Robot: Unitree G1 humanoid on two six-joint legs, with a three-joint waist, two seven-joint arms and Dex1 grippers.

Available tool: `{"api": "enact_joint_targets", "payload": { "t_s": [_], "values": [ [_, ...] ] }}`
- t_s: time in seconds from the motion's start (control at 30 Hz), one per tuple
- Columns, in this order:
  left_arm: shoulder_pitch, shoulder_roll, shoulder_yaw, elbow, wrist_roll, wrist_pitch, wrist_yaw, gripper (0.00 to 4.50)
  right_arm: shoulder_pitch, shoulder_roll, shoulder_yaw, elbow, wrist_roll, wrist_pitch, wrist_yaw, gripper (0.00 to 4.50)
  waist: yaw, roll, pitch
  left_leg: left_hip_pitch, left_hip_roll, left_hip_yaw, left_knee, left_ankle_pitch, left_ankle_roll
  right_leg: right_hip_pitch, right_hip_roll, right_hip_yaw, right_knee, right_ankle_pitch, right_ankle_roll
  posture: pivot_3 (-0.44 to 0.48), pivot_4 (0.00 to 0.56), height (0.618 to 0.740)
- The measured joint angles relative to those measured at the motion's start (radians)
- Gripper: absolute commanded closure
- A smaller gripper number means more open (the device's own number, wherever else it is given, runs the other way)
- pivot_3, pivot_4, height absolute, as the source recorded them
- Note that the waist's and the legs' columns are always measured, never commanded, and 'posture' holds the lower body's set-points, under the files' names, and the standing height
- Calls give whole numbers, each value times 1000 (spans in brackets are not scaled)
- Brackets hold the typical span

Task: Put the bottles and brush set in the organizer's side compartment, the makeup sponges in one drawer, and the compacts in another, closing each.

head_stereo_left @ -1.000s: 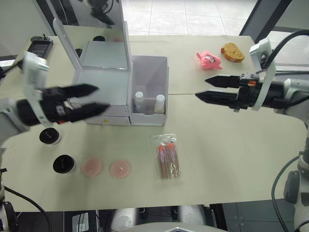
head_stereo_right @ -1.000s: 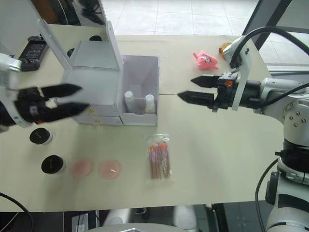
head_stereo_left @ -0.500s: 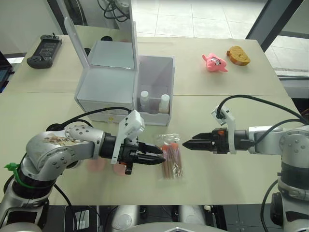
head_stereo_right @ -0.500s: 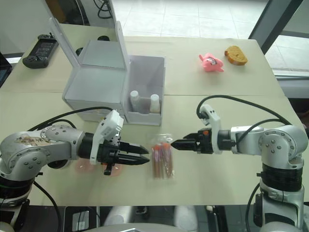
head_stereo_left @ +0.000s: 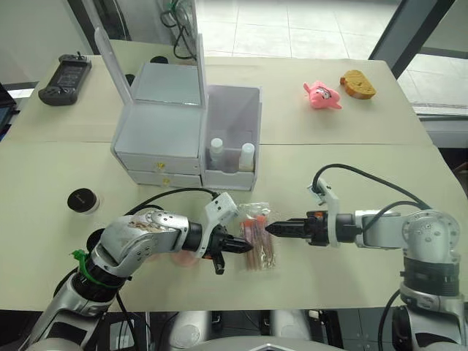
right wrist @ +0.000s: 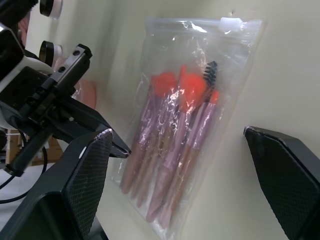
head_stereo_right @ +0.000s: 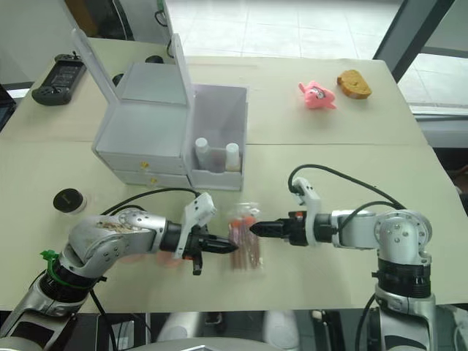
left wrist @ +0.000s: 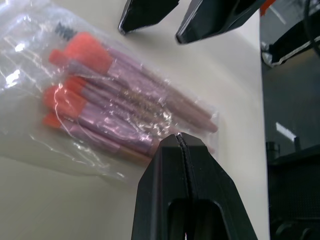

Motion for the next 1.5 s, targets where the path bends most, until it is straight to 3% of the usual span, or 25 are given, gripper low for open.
{"api": "enact_joint_targets", "payload": {
  "t_s": [0.5, 0.6, 0.97, 1.1, 1.2, 1.3, 1.43, 1.5],
  "values": [
    [-15, 36, -26, -36, 91, 11, 1, 4487, -7, 141, 47, 147, 150, -4, -107, 0, -3, 1, -2, 4, 1, 0, -1, -1, 1, 3, 0, 2, -1, 0, 0, 0, 150, 737],
    [-15, 37, -26, -45, 101, 19, 1, 4500, -16, 141, 49, 171, 136, -6, -98, 604, -5, 1, -4, 5, 1, 0, -2, -1, 1, 3, 0, 2, -1, 0, -1, 0, 150, 737],
    [-13, 82, -37, -47, 143, 0, -31, 4500, -88, 105, 122, 247, -43, -40, 91, 4355, -9, 1, -4, 5, 1, 0, -1, -1, 1, 3, -1, 2, -1, -1, -1, 0, 150, 737],
    [10, 119, -20, -56, 148, -40, -69, 4500, -82, 87, 118, 226, -60, -48, 146, 4468, -9, 2, -4, 4, 1, 0, -1, -1, 1, 2, -2, 3, -1, -1, -1, 0, 150, 737],
    [79, 159, 74, -47, 101, -82, -149, 4500, -79, 5, 80, 155, -59, -59, 191, 4468, -6, 3, -3, -2, 0, 0, -1, -1, 1, -4, -3, 3, 0, -1, -1, 0, 150, 737],
    [100, 186, 286, -39, -35, -88, -239, 4500, -81, -76, 9, 27, -16, -86, 272, 4468, 0, 3, -3, -8, 1, -1, 0, -1, 1, -11, -3, 3, 2, 0, -1, 0, 150, 737],
    [94, 212, 514, -28, -191, -81, -292, 4500, -114, -79, -45, -166, -85, -363, 454, 4468, -4, 3, -3, -7, 0, 1, 0, -1, 1, -11, -1, 3, 2, -1, -1, 0, 150, 737],
    [94, 213, 601, -2, -242, -82, -291, 4500, -214, -90, -12, -166, -170, -485, 530, 4468, -10, 4, -3, -6, 0, 2, 0, 0, 1, -11, -1, 3, 3, -1, 0, 0, 150, 737]
  ]
}}
